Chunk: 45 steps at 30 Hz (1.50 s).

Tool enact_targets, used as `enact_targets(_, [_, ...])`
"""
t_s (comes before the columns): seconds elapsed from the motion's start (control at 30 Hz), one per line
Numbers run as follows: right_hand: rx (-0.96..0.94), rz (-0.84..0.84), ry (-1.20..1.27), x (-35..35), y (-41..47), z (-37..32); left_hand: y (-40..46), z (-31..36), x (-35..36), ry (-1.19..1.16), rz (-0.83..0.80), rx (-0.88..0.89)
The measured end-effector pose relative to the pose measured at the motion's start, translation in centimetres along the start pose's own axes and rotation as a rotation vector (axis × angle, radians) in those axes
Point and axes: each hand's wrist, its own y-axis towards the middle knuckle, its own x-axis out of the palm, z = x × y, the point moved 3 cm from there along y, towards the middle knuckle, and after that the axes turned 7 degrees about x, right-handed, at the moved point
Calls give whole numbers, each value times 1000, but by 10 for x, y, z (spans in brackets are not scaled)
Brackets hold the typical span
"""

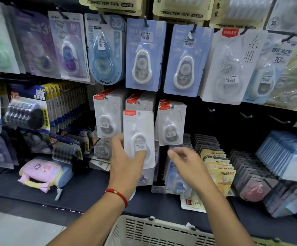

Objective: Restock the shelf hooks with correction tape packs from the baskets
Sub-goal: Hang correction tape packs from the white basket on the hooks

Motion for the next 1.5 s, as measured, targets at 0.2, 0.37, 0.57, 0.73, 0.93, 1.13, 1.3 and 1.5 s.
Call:
enact_targets(0.2, [-172,-259,374,13,-12,-16,-5,-1,15,-58,-260,-3])
enact_targets(0.37, [-153,-4,486,2,-7,-18,-10,2,20,-17,-373,10])
enact_targets(0.57, [-179,94,436,-2,-6,-22,-14,5,25,-40,-421,7])
enact_targets(0.73, [-191,131,416,-4,-7,-30,-12,4,22,-46,-420,13])
enact_targets(0.93, [-137,227,1,0,-1,-19,-7,-3,14,162,-406,74])
enact_targets(1.13, [-582,420,-560,14,-5,-25,21,-7,16,649,-295,353])
enact_targets(1.3, [-653,258,-894,39,26,-30,30,-14,32,704,-317,333])
enact_targets(1.5, [-759,357,-880,48,69,-29,41,-28,22,845,-402,418])
